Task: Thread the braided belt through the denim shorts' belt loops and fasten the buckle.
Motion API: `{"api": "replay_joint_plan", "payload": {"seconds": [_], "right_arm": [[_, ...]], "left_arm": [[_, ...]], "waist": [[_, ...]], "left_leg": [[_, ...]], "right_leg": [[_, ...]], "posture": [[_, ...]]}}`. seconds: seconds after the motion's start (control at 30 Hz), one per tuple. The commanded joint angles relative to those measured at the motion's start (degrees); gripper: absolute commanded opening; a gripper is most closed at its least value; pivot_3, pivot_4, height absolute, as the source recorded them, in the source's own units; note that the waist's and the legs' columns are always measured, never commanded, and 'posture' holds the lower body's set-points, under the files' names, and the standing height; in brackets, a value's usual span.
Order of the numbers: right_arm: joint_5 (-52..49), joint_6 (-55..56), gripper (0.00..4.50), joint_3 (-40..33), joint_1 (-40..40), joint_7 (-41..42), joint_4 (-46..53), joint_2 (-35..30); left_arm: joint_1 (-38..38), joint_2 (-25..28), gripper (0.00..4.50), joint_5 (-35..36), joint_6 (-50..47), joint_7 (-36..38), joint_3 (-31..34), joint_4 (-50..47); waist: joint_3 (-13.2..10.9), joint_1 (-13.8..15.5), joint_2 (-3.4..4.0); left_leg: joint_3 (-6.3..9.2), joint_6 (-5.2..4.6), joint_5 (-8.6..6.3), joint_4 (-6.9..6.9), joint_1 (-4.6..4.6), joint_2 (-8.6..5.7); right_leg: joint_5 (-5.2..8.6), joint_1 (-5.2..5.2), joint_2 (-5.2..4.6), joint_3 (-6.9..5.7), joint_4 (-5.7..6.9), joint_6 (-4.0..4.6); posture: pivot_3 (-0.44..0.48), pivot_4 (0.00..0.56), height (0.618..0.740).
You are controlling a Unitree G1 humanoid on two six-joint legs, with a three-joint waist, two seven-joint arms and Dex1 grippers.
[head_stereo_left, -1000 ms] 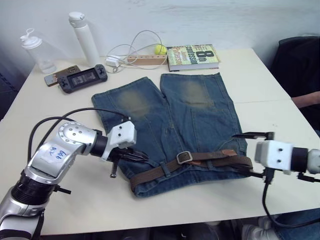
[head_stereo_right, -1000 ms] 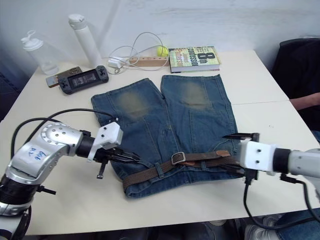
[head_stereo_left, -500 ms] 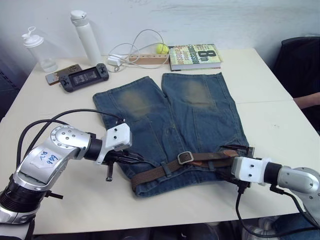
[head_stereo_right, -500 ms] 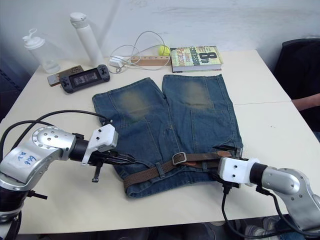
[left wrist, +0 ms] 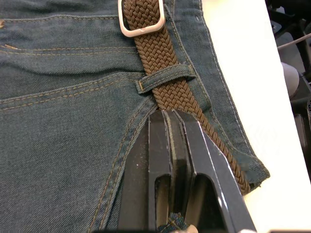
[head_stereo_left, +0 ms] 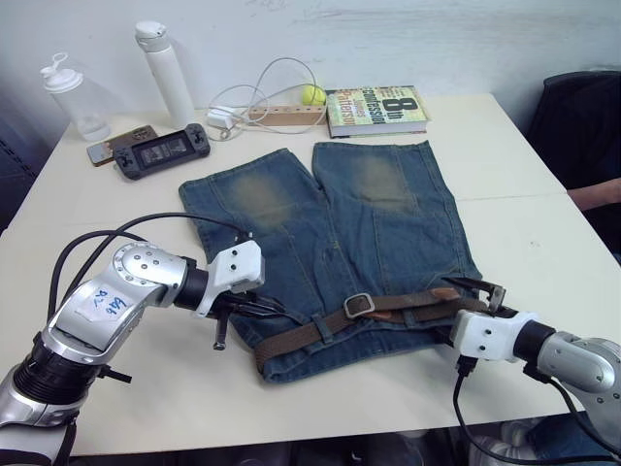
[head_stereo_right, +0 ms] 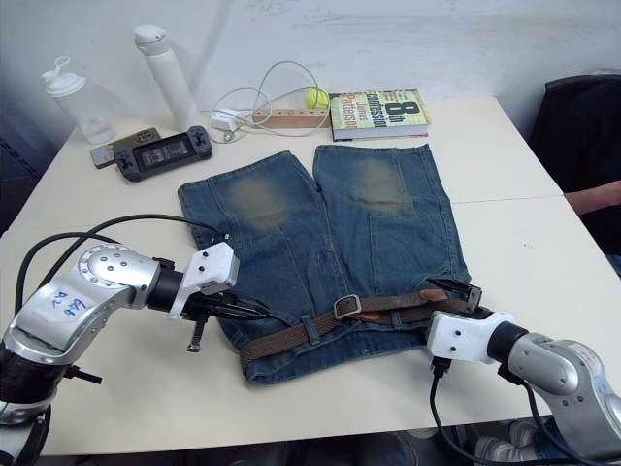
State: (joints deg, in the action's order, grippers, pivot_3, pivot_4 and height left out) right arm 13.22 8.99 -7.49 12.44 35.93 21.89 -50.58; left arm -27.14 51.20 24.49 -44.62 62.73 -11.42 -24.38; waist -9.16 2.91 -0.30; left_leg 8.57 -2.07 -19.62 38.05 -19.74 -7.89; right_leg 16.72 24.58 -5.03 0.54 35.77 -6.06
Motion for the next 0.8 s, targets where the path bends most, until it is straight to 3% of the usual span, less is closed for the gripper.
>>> {"api": "replay_joint_plan", "payload": {"seconds": [0.03,0.3,0.53,0.67,0.8], "right_arm": [[2.56,2.27,3.6,-1.6,-0.12,-2.91,-0.19,0.93],[6.19,7.22,0.06,-2.21,3.5,-6.98,-0.81,2.45],[6.64,7.3,0.06,-0.25,1.86,-6.5,-2.07,2.98],[6.15,6.97,0.06,0.34,0.44,-5.8,-2.96,3.0],[5.95,6.82,0.06,0.41,0.05,-5.29,-3.12,3.12]], "left_arm": [[-0.74,0.62,0.0,0.14,0.23,0.28,0.61,-1.14],[0.09,0.79,0.0,0.48,-0.38,-0.22,1.2,-1.31],[-0.24,-0.89,0.0,7.18,-7.01,-1.74,4.85,-3.85],[4.89,4.22,0.0,6.4,-6.76,-0.33,2.82,-10.96],[7.32,5.68,0.0,5.61,-5.53,-1.17,2.2,-13.08]], "waist": [[0.0,0.0,0.0],[0.0,0.0,0.0],[0.0,-0.17,0.0],[0.0,-0.57,0.0],[-0.01,-0.47,0.0]], "left_leg": [[0.0,0.0,0.0,0.0,0.0,0.0],[0.0,0.01,0.0,0.0,0.0,0.0],[0.0,0.02,-0.01,0.0,0.02,0.02],[-0.01,0.04,-0.02,-0.02,0.03,0.05],[-0.02,0.07,-0.03,-0.06,0.13,0.06]], "right_leg": [[0.0,0.0,0.0,0.0,0.0,0.0],[0.0,0.0,0.03,0.01,0.0,0.01],[0.01,0.01,0.09,0.07,0.03,0.02],[0.03,0.02,0.13,0.12,0.02,0.05],[0.04,-0.02,0.2,0.22,0.06,0.08]], "posture": [[0.0,0.15,0.74],[0.0,0.15,0.74],[0.0,0.15,0.74],[0.0,0.15,0.74],[0.0,0.15,0.74]]}}
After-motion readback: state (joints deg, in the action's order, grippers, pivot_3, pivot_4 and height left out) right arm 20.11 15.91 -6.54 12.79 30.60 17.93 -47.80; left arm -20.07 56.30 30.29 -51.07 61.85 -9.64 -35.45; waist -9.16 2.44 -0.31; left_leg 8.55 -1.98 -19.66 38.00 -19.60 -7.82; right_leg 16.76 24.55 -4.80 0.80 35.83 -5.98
